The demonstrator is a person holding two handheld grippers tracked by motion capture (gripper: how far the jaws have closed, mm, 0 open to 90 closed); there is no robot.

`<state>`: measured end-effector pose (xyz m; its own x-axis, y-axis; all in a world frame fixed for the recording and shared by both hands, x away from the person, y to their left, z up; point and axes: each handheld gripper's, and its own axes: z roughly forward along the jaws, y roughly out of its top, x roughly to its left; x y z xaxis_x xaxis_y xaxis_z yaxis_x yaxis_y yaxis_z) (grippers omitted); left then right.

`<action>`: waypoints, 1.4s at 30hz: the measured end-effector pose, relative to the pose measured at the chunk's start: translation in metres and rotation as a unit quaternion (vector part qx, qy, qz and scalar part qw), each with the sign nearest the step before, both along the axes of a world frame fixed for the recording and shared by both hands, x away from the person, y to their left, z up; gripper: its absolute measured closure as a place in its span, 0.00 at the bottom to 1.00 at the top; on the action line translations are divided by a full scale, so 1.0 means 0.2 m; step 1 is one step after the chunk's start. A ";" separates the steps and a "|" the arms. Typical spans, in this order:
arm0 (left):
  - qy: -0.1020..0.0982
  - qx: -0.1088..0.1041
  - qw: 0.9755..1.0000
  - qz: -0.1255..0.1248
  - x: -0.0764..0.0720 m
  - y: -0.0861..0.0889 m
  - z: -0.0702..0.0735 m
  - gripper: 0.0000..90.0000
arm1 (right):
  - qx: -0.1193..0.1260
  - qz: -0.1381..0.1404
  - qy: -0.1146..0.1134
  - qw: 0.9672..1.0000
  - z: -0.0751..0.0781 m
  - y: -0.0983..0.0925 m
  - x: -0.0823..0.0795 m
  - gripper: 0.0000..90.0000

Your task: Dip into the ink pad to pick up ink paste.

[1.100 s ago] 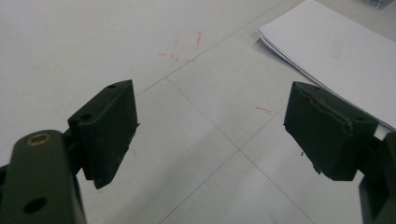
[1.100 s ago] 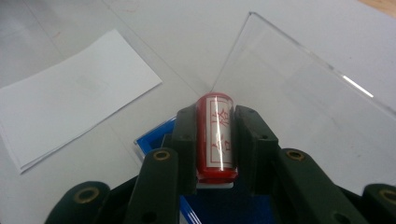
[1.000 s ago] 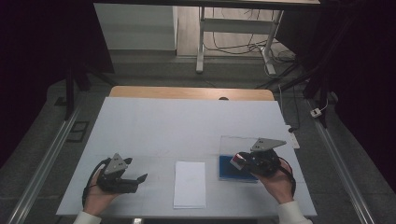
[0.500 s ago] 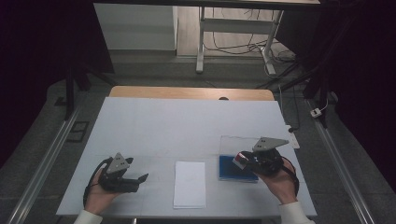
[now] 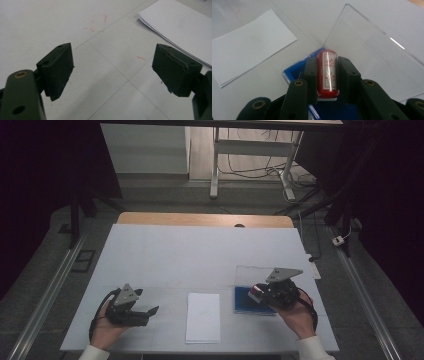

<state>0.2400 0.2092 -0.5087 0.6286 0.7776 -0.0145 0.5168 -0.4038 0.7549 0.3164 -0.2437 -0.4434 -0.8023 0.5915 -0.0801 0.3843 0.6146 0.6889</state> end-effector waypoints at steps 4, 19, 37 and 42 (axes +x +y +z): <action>-0.001 0.000 1.000 -0.001 0.00 0.00 0.00 0.19 | -0.006 0.002 0.004 1.000 0.00 0.01 -0.01 0.78; 0.002 0.005 1.000 -0.006 0.00 0.00 0.00 0.20 | -0.021 -0.011 0.004 1.000 -0.07 0.03 0.02 0.78; 0.006 0.003 1.000 -0.009 0.00 -0.01 0.00 0.20 | -0.041 -0.016 0.003 0.999 -0.12 0.04 0.03 0.78; 0.008 0.006 1.000 -0.009 0.00 -0.01 0.00 0.20 | -0.040 -0.017 0.005 0.999 -0.12 0.04 0.03 0.78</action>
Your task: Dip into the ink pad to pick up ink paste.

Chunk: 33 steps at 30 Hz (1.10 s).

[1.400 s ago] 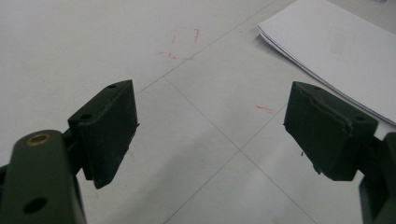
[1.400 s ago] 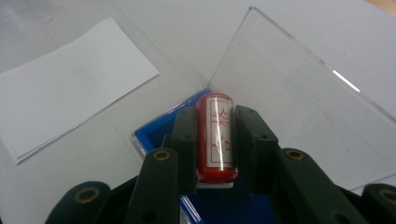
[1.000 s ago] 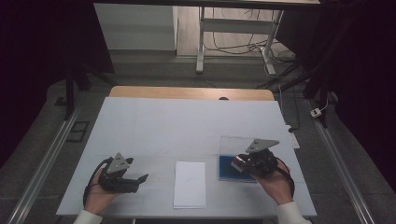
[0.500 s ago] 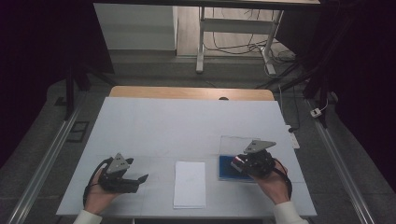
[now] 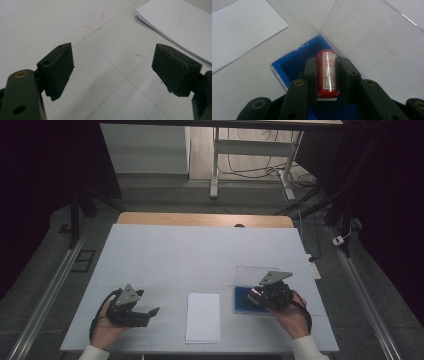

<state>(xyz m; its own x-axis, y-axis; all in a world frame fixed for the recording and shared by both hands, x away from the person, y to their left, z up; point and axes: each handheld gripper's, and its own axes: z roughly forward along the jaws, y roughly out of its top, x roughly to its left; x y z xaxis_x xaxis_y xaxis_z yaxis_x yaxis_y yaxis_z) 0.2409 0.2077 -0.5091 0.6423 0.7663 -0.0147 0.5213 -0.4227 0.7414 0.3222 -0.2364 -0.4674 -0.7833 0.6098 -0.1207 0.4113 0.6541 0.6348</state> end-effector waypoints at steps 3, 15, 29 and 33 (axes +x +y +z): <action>0.001 -0.002 1.000 0.000 0.00 0.00 0.00 0.20 | -0.004 0.000 0.001 1.000 -0.01 0.00 0.00 0.78; 0.009 0.001 1.000 -0.003 0.01 -0.01 0.00 0.20 | -0.024 -0.012 0.012 1.000 0.00 0.02 0.01 0.79; 0.015 0.006 1.000 -0.010 0.01 -0.02 -0.01 0.20 | -0.039 -0.014 0.022 0.999 0.00 0.04 0.02 0.79; 0.015 0.010 1.000 -0.011 0.01 -0.02 -0.01 0.20 | -0.057 -0.013 0.031 0.998 0.00 0.06 0.03 0.79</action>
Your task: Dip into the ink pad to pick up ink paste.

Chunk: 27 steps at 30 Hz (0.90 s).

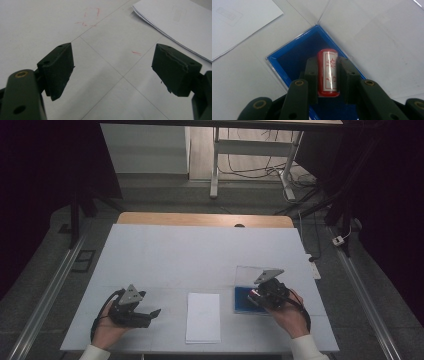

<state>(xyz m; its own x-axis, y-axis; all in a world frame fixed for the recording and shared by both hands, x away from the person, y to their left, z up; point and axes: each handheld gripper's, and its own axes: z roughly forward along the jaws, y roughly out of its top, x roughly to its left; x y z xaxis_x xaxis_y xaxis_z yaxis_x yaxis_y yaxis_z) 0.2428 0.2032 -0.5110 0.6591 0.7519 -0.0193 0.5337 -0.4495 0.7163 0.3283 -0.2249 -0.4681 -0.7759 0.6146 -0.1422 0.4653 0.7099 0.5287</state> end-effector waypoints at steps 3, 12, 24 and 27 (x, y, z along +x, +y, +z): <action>0.002 0.001 1.000 -0.003 0.00 0.00 0.00 0.20 | -0.005 -0.002 0.002 1.000 0.00 0.01 0.00 0.79; 0.003 0.004 1.000 -0.004 0.00 -0.01 -0.01 0.20 | -0.010 -0.006 0.004 1.000 -0.01 0.01 0.00 0.79; 0.002 0.005 1.000 -0.004 0.00 -0.01 -0.01 0.20 | 0.001 -0.005 -0.002 1.000 -0.02 0.00 0.00 0.79; 0.003 0.006 1.000 -0.004 0.00 -0.01 -0.01 0.20 | 0.007 -0.005 -0.001 1.000 -0.02 0.00 0.00 0.79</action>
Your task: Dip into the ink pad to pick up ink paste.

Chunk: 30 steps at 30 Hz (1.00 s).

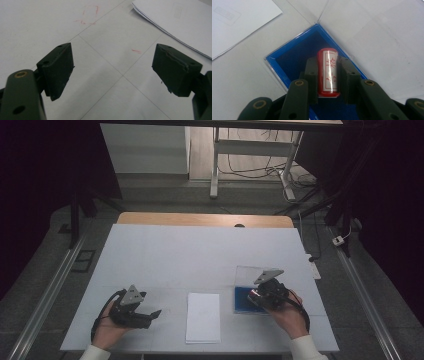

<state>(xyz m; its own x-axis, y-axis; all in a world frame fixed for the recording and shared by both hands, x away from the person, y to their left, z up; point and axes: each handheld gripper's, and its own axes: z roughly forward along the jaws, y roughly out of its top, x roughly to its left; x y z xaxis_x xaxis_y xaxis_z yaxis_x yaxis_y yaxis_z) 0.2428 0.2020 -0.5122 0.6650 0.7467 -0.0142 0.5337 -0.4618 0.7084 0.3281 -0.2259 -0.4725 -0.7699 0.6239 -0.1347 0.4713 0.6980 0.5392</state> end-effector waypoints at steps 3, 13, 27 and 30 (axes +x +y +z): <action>-0.001 -0.002 1.000 0.001 0.00 0.00 0.00 0.20 | 0.000 0.001 0.000 1.000 0.00 0.00 0.00 0.79; -0.001 -0.006 1.000 0.001 0.00 0.01 0.00 0.19 | 0.004 0.001 0.002 1.000 0.00 0.00 0.01 0.79; -0.009 -0.017 1.000 0.013 0.00 0.03 0.02 0.20 | 0.076 -0.013 -0.045 0.996 0.12 -0.05 -0.03 0.78; -0.010 -0.017 1.000 0.011 -0.01 0.02 0.02 0.19 | 0.100 -0.002 -0.051 0.994 0.17 -0.05 -0.05 0.78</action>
<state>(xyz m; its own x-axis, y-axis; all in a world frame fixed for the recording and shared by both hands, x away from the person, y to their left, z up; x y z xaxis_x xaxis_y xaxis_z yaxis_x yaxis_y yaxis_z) 0.2413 0.2069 -0.5079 0.6484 0.7608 -0.0271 0.5290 -0.4246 0.7348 0.3180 -0.2363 -0.4376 -0.7555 0.6496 -0.0854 0.4099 0.5704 0.7118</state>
